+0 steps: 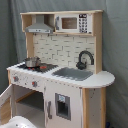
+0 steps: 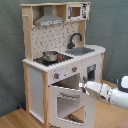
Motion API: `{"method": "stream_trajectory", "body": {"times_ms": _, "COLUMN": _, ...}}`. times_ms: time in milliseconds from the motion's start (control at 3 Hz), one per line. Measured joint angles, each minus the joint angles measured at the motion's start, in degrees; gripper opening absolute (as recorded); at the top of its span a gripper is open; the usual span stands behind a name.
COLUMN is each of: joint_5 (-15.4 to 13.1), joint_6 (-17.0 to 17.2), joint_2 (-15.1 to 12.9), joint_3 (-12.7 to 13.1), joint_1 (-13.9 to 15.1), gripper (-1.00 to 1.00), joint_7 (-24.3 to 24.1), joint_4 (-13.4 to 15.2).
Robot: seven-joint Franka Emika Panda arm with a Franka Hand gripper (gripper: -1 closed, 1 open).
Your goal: Play with the kitchen
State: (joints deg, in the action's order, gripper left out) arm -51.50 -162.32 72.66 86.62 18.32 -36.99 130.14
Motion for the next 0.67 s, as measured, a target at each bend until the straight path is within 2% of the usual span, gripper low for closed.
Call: {"method": "stream_trajectory", "body": {"times_ms": 667, "joint_5": 0.0, "joint_6": -3.24, "joint_2": 0.79, "joint_3": 3.58, "joint_1": 1.13, "gripper": 1.0, "joint_7": -11.2, "joint_4": -0.56}}
